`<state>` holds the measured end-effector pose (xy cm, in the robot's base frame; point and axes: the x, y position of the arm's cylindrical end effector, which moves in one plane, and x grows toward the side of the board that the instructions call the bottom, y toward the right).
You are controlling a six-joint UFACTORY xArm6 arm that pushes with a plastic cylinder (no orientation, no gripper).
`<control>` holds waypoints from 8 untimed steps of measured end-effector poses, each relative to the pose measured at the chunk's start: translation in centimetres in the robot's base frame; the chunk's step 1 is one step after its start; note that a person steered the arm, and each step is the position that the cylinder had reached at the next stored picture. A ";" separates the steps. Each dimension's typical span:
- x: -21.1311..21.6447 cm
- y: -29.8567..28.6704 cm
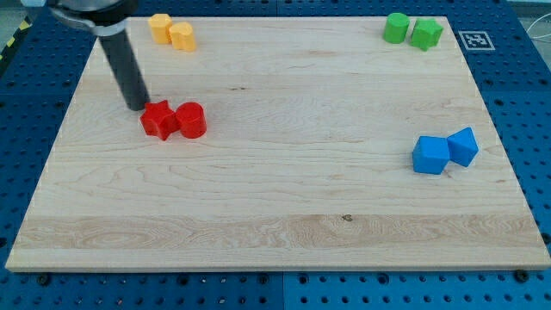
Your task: Slide the red circle towards the blue cube
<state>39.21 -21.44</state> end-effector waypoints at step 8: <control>4.7 18.8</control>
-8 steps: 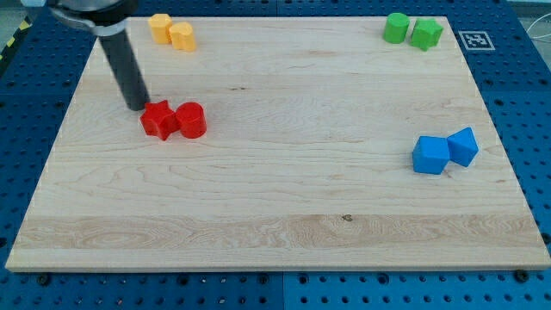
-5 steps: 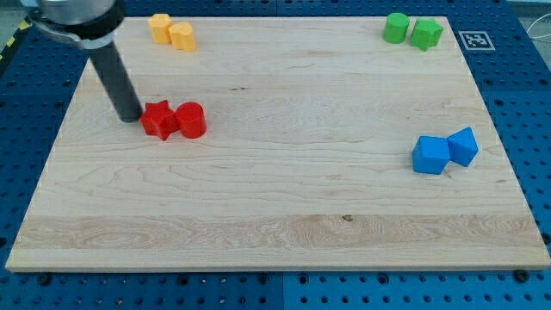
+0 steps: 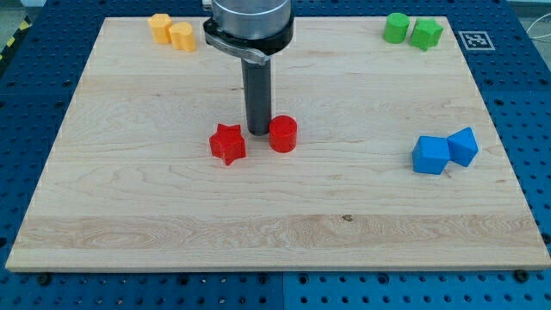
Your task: Slide the red circle towards the blue cube
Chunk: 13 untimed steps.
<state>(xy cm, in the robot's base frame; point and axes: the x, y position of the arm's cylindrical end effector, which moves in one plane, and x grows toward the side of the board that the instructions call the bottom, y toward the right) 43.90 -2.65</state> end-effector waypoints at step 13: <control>-1.4 15.6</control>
